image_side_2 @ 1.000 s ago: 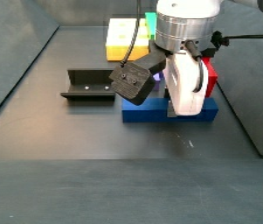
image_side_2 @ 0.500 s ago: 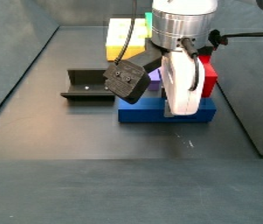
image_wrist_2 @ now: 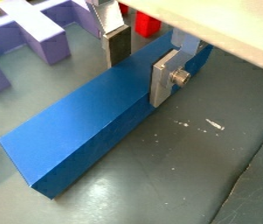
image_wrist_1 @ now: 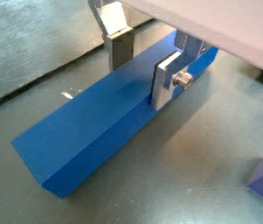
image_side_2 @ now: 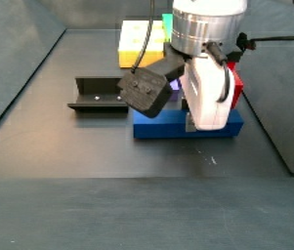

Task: Pick up the blue object. Move up. Move to above the board. Insert the blue object.
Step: Pick up the blue object, then move up, then move to above the board.

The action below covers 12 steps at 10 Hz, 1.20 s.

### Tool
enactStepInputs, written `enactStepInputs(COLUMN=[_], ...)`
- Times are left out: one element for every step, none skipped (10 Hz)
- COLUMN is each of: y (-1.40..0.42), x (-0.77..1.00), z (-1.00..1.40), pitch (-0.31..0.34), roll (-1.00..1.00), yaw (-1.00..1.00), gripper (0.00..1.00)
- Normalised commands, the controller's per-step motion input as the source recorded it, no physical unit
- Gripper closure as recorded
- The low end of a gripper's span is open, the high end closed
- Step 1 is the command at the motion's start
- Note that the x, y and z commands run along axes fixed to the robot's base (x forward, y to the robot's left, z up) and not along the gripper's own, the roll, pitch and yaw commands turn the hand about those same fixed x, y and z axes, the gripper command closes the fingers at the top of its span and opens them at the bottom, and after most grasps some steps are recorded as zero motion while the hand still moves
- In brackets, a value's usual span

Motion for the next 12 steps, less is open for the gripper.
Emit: enactStepInputs(y=[0.00, 0.00, 0.00, 0.00, 0.00, 0.00, 0.00, -0.01, 0.00, 0.00, 0.00, 0.00], x=[0.00, 0.00, 0.00, 0.00, 0.00, -0.06, -0.08, -0.03, 0.00, 0.00, -0.03, 0.00], z=[0.00, 0.00, 0.00, 0.00, 0.83, 0.79, 0.49, 0.21, 1.40, 1.40, 1.40, 1.40], pitch=[0.000, 0.000, 0.000, 0.000, 0.000, 0.026, 0.020, -0.002, 0.000, 0.023, 0.056, 0.035], roll=[0.00, 0.00, 0.00, 0.00, 0.00, 0.00, 0.03, 0.05, 0.00, -0.01, 0.02, 0.03], yaw=[0.00, 0.00, 0.00, 0.00, 0.00, 0.01, 0.00, 0.01, 0.00, -0.01, 0.00, 0.00], gripper=[1.00, 1.00, 1.00, 1.00, 1.00, 1.00, 1.00, 1.00, 1.00, 1.00, 1.00, 1.00])
